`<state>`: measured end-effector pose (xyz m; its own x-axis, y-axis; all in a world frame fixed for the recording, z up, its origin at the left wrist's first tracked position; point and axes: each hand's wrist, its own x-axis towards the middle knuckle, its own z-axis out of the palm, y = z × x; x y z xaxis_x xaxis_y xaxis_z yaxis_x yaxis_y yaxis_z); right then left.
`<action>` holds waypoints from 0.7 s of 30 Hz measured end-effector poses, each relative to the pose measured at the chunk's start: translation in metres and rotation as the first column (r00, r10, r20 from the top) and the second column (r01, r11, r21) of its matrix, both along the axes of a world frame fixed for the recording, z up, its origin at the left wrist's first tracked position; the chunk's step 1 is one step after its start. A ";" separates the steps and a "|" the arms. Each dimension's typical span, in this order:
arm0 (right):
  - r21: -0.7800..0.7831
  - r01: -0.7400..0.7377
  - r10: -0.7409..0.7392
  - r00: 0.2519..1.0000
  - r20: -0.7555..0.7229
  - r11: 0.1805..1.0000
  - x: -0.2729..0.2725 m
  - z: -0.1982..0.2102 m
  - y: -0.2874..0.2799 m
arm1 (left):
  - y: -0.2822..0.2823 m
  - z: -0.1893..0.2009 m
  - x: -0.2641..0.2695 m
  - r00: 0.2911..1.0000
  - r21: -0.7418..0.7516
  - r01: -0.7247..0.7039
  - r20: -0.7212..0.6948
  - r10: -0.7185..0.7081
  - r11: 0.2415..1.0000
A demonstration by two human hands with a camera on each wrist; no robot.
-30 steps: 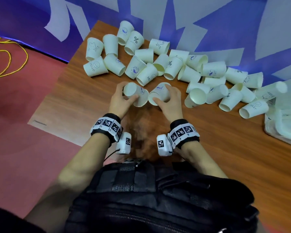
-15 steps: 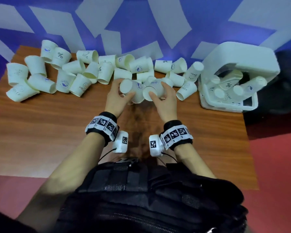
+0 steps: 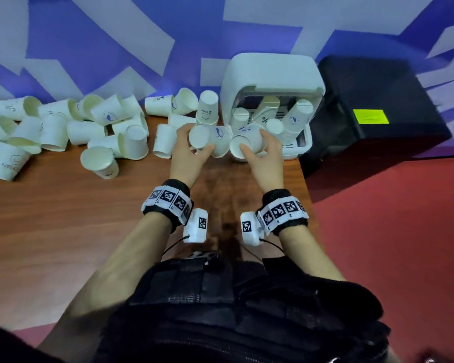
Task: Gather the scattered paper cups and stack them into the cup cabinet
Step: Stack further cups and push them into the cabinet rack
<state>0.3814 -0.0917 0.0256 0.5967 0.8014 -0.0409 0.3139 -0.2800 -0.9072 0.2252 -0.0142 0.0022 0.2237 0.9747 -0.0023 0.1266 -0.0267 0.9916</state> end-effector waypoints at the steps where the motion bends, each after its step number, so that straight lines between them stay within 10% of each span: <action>1: -0.004 0.024 -0.024 1.000 -0.012 1.000 0.011 -0.001 -0.004 | -0.002 0.000 0.012 1.000 0.005 0.009 -0.002 -0.009 1.000; 10: 0.042 0.161 -0.157 0.984 -0.084 0.986 0.074 -0.008 -0.014 | 0.010 -0.001 0.080 0.977 0.208 0.079 -0.212 -0.034 0.975; 21: 0.123 0.173 -0.165 0.983 -0.076 0.977 0.111 -0.018 0.008 | 0.052 -0.010 0.107 0.825 0.566 0.356 -0.564 0.034 0.744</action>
